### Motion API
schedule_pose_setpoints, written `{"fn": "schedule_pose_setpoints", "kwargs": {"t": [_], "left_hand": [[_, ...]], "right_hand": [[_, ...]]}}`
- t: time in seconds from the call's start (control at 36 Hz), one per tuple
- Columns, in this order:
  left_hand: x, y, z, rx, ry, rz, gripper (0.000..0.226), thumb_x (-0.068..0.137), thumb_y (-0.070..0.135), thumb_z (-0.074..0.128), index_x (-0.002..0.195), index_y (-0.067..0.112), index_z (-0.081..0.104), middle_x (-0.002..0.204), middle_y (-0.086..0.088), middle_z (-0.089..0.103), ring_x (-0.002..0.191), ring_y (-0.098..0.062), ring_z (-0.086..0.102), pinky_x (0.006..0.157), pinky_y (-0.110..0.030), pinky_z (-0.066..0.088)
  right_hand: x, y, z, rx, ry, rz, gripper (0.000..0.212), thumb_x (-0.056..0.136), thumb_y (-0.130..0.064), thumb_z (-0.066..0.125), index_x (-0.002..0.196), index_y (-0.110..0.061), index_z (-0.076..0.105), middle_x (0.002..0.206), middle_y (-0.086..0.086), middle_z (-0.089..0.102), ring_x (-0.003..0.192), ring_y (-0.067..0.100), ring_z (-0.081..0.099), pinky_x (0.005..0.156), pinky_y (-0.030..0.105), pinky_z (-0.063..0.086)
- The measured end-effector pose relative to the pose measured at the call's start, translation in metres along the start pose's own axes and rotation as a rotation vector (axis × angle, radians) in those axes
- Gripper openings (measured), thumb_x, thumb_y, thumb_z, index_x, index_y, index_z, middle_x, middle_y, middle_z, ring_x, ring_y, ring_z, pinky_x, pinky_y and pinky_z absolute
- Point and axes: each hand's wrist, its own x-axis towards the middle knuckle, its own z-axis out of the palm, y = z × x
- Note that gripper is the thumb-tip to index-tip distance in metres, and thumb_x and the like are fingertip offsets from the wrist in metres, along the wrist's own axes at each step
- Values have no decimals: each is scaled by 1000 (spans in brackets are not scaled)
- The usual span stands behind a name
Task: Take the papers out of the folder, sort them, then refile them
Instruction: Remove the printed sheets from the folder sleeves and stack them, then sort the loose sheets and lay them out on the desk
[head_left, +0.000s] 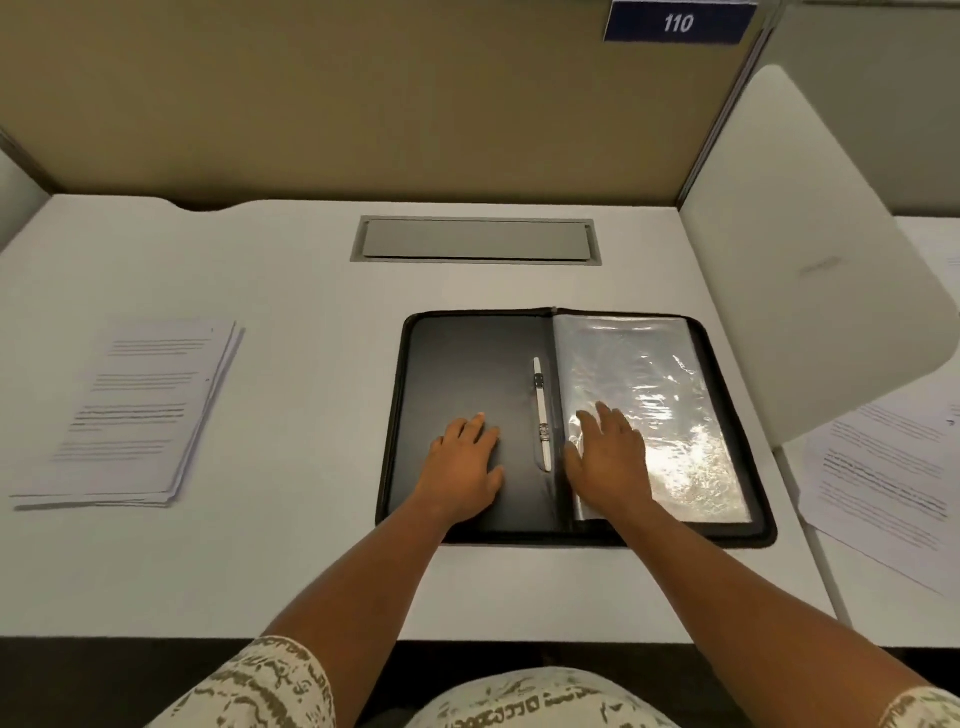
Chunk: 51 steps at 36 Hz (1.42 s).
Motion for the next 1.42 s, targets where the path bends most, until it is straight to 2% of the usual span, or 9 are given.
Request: {"fn": "schedule_pose_setpoints", "kwargs": {"t": [0.19,0.47,0.69,0.78,0.89,1.0,1.11,1.25,1.42], "left_hand": [[-33,-72,-30,-77,111,-17,56,98,38,49,150,19,38,160,-6,30,145,-27,24,113,-43,33],[-92,-180,-55,-279,248,-126,46,99,34,55,143,21,49,153,0,43,142,-19,32,113,-34,33],[-119,-238,-63,-357,431,-234,36,94,22,62,129,16,61,132,-1,61,124,-24,50,99,-35,45],[-123,-254,-65,-347,470,-269,32,93,22,62,124,17,64,127,0,63,119,-24,54,96,-38,49],[-129,-272,-72,-381,522,-372,21,93,20,63,111,18,72,110,4,72,104,-19,63,92,-31,46],[-134,-291,-82,-326,567,-409,19,90,20,60,98,16,76,90,1,75,83,-21,66,85,-36,51],[-141,-307,-87,-402,575,-485,16,90,15,63,104,14,71,108,0,68,97,-19,65,84,-22,43],[-147,-341,-94,-396,538,-525,19,90,15,65,108,14,69,127,-1,57,102,-19,63,83,-21,42],[-149,-388,-98,-411,552,-611,23,88,16,68,110,14,69,138,-8,53,122,-28,54,100,-35,44]], "right_hand": [[-3,-98,12,128,59,-106,44,89,-24,62,130,-7,62,134,18,59,123,37,55,102,47,45],[-21,-223,30,252,5,-131,41,99,-23,51,138,-11,54,137,9,57,124,26,52,106,39,44],[-8,-283,47,290,-66,-216,40,100,-27,53,138,-16,57,142,4,56,129,23,52,108,35,41],[4,-302,52,314,-110,-237,37,100,-27,51,136,-19,58,139,1,57,125,21,54,103,33,44],[17,-324,60,336,-197,-242,31,100,-19,47,126,-16,64,120,5,63,102,20,61,85,29,47],[26,-343,65,333,-246,-283,31,99,-12,46,122,-14,68,117,6,66,104,22,62,83,25,44],[27,-362,68,334,-292,-306,34,98,-9,45,122,-13,68,120,5,68,109,22,62,87,25,45],[24,-388,77,376,-324,-286,33,93,-8,49,119,-12,70,117,5,70,107,21,62,82,23,41],[19,-421,92,418,-356,-215,30,92,-10,52,115,-11,71,112,2,72,103,19,64,80,23,42]]}}
